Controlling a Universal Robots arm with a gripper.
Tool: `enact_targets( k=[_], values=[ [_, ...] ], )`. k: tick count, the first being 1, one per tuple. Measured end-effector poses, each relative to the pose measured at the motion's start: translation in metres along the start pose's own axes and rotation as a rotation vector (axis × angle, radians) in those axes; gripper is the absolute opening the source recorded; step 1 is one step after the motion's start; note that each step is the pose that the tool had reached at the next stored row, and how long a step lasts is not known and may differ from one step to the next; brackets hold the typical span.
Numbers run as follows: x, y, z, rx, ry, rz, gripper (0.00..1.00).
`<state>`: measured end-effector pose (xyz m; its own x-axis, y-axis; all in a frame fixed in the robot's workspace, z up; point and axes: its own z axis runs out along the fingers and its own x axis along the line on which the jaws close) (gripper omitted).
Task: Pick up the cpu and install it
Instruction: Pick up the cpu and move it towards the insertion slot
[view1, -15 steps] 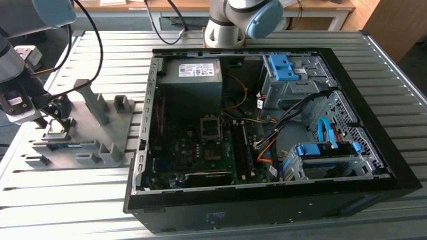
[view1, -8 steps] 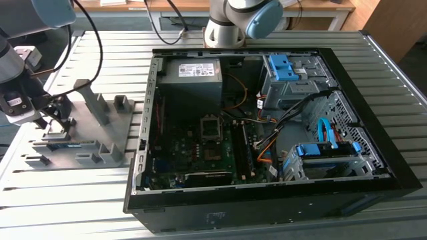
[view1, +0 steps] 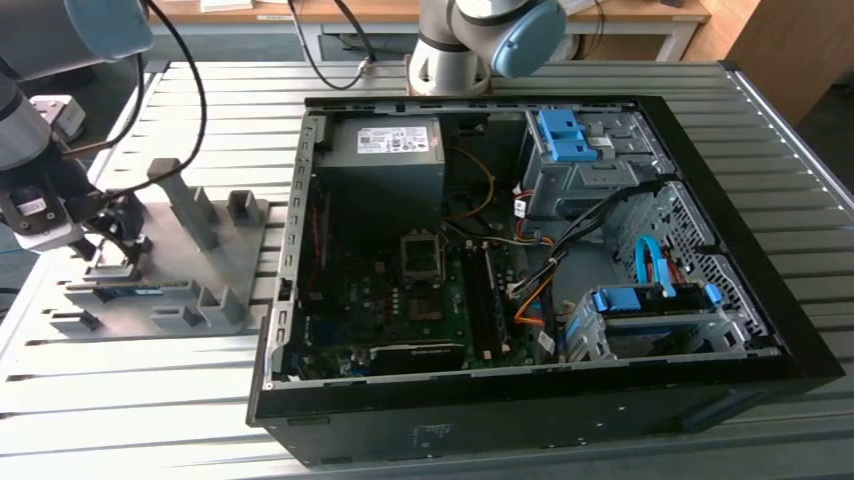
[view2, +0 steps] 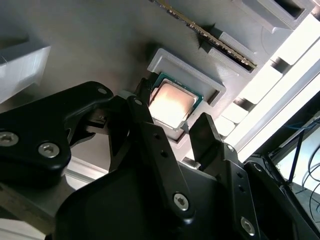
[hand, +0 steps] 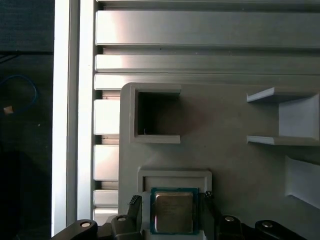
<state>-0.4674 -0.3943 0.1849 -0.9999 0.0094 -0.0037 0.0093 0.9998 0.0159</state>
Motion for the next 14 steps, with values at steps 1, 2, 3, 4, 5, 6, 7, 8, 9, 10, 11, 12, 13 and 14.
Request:
enact_targets(
  k=[1, 2, 3, 4, 5, 6, 7, 8, 9, 10, 11, 12, 13, 14],
  values=[
    [0.0, -0.0002, 0.0003, 0.0, 0.0, 0.0, 0.58],
    [-0.0001, -0.0006, 0.0005, 0.0, 0.0, 0.0, 0.58],
    [-0.0002, -0.0012, 0.0007, 0.0001, 0.0002, 0.0, 0.58],
    [-0.0003, -0.0018, 0.001, 0.0, 0.0001, 0.0, 0.58],
    [-0.0006, -0.0025, 0.0013, 0.0001, 0.0001, 0.0, 0.58],
    [-0.0013, -0.0031, 0.0016, 0.0, -0.0001, 0.0, 0.58],
    [-0.0023, -0.0036, 0.0018, 0.0001, 0.0002, 0.0, 0.58],
    [-0.0037, -0.0039, 0.0021, 0.0002, 0.0006, 0.0, 0.58],
    [-0.0048, -0.0039, 0.0025, 0.0001, 0.0005, 0.0, 0.58],
    [-0.0056, -0.0039, 0.0026, 0.0001, 0.0007, 0.0, 0.58],
    [-0.0059, -0.0039, 0.0029, -0.0001, 0.0004, 0.0, 0.58],
    [-0.0058, -0.0039, 0.0029, 0.0001, 0.0006, 0.0, 0.58],
    [-0.0058, -0.0039, 0.003, 0.0002, 0.0008, 0.0, 0.58],
    [-0.0059, -0.0039, 0.0033, 0.0001, 0.0008, 0.0, 0.58]
  ],
)
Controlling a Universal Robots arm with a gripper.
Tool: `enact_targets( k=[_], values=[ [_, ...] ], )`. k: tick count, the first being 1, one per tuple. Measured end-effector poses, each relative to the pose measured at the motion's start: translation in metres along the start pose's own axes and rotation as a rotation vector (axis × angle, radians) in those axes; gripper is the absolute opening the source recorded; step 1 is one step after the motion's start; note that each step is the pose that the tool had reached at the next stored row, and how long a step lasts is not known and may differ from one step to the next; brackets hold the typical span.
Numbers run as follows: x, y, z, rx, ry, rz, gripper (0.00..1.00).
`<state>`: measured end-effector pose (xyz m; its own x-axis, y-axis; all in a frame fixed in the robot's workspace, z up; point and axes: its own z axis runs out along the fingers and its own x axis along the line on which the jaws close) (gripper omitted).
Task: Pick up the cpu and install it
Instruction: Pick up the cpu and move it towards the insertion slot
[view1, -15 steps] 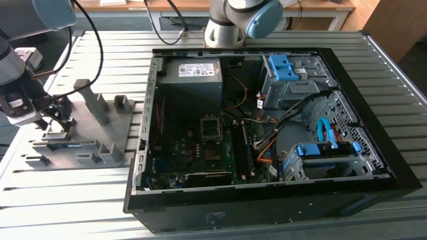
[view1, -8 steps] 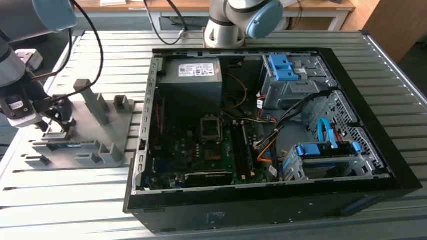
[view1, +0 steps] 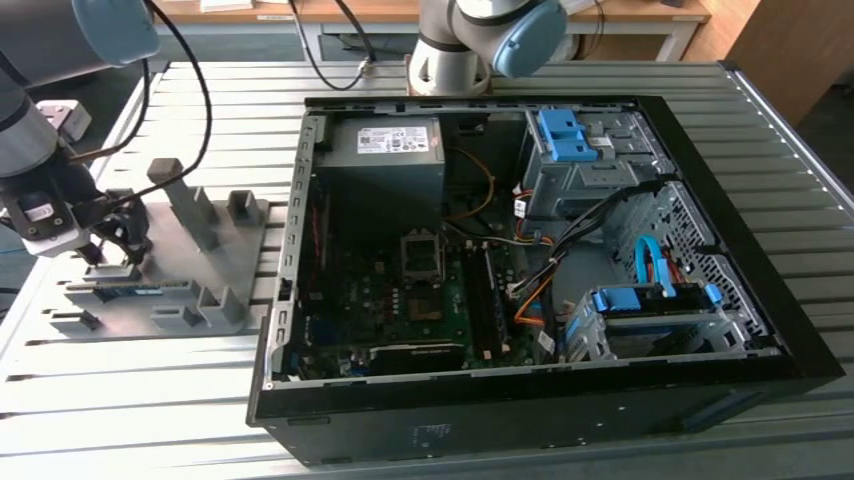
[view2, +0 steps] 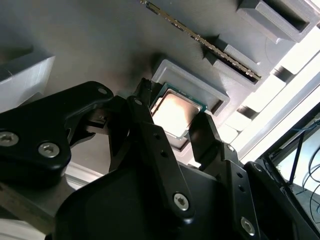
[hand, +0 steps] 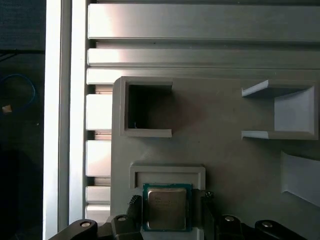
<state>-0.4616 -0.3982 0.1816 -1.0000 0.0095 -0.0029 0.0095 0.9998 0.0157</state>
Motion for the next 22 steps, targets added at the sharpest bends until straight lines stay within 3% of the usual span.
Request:
enact_targets(
  k=[22],
  values=[
    [0.0049, 0.0024, 0.0013, -0.0001, -0.0004, 0.0, 0.58]
  ],
)
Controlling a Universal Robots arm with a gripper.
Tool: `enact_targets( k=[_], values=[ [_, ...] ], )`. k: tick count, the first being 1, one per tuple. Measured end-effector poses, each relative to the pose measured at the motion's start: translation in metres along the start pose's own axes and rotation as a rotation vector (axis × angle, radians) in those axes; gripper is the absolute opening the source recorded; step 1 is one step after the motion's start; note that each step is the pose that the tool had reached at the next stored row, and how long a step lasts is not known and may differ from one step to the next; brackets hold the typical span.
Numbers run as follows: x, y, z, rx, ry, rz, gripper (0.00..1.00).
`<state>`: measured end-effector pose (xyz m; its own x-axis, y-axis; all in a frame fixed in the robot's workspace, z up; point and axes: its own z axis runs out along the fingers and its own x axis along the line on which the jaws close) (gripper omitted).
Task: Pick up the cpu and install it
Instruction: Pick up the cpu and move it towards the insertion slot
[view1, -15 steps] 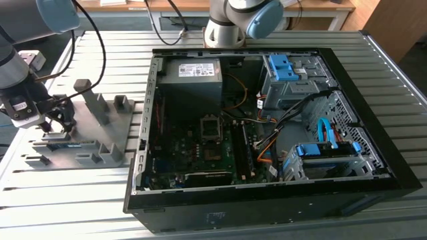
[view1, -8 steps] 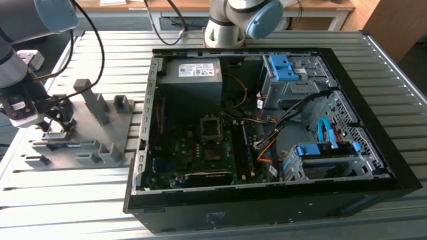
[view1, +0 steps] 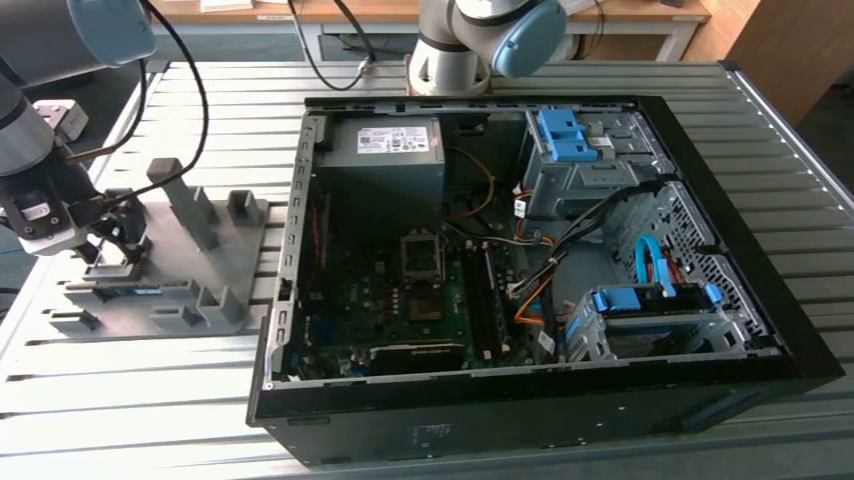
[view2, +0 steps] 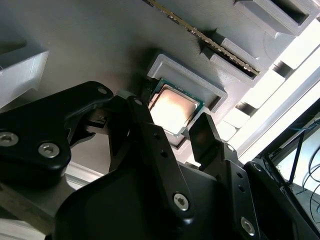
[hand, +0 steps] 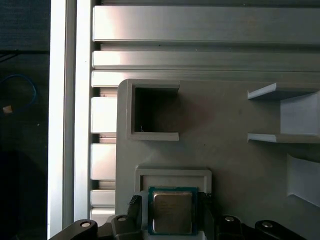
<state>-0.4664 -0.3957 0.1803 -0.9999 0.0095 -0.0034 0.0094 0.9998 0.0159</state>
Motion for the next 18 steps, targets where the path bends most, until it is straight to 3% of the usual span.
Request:
enact_targets(
  k=[2, 3, 5, 18],
  values=[
    [0.0, 0.0, 0.0, 0.0, 0.0, 0.0, 0.57],
    [0.0, 0.0, 0.0, 0.0001, 0.0001, 0.0, 0.51],
    [0.0, 0.0, 0.0, 0.0, 0.0001, 0.0, 0.47],
    [0.0002, 0.0, 0.0, 0.0, 0.0, 0.0, 0.47]
  ],
)
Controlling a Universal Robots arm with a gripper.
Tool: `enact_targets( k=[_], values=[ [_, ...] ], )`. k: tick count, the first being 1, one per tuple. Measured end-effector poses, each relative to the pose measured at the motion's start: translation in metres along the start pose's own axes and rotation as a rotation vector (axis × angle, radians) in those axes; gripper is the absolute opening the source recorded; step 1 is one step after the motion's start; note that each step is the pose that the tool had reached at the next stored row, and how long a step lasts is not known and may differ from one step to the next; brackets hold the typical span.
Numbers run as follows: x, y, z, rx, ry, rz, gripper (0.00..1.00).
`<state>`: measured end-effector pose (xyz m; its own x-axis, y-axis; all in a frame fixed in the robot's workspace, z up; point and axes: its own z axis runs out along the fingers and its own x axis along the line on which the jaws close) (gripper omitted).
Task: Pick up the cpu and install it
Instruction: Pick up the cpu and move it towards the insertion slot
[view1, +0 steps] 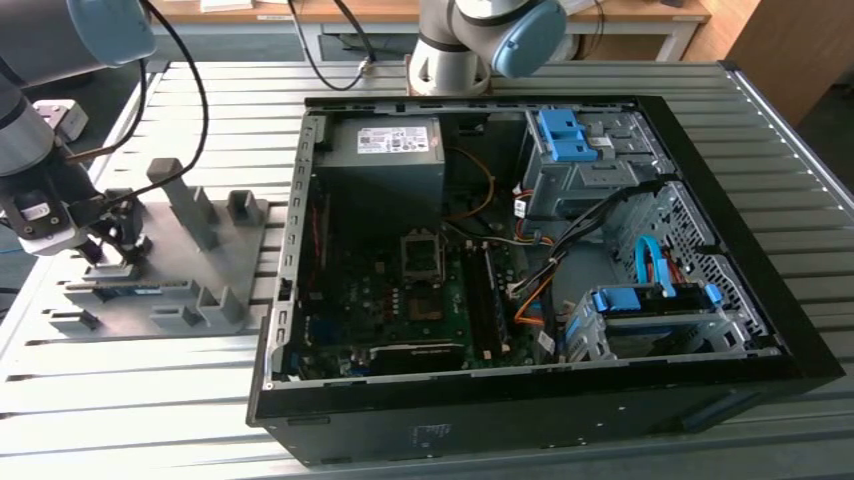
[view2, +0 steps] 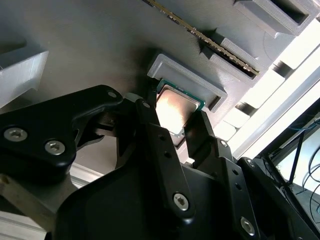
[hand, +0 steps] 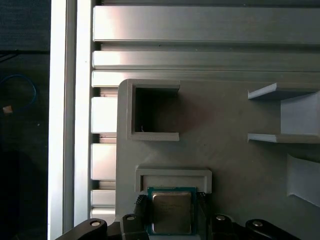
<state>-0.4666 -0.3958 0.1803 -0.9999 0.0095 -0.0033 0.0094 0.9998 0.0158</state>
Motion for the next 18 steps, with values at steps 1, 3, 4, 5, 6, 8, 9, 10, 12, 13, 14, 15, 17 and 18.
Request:
enact_targets(
  k=[1, 3, 4, 5, 6, 8, 9, 10, 12, 13, 14, 15, 17, 18],
  values=[
    [0.0, 0.0, 0.0, 0.0, 0.0, 0.0, 0.47],
    [0.0001, 0.0, -0.0009, 0.0, 0.0001, 0.0, 0.47],
    [0.0001, 0.0, -0.002, 0.0001, 0.0002, 0.0, 0.47],
    [0.0, 0.0, -0.0032, 0.0001, 0.0001, 0.0, 0.47],
    [0.0, 0.0001, -0.0043, 0.0, 0.0001, 0.0, 0.47],
    [0.0, 0.0001, -0.0067, 0.0, 0.0001, 0.0, 0.47],
    [0.0, 0.0001, -0.0081, 0.0, 0.0, 0.0, 0.47],
    [0.0, 0.0002, -0.0093, -0.0001, 0.0, 0.0, 0.47],
    [0.0, 0.0002, -0.0115, -0.0001, 0.0, 0.0, 0.47],
    [0.0, 0.0002, -0.0124, -0.0001, 0.0, 0.0, 0.47],
    [-0.0001, 0.0002, -0.013, -0.0001, 0.0, 0.0, 0.47],
    [-0.0001, 0.0002, -0.0136, -0.0001, 0.0, 0.0, 0.47],
    [0.0, 0.0002, -0.0145, -0.0003, 0.0, 0.0, 0.47],
    [0.0, 0.0003, -0.0148, -0.0011, 0.0, 0.0, 0.47]
  ],
)
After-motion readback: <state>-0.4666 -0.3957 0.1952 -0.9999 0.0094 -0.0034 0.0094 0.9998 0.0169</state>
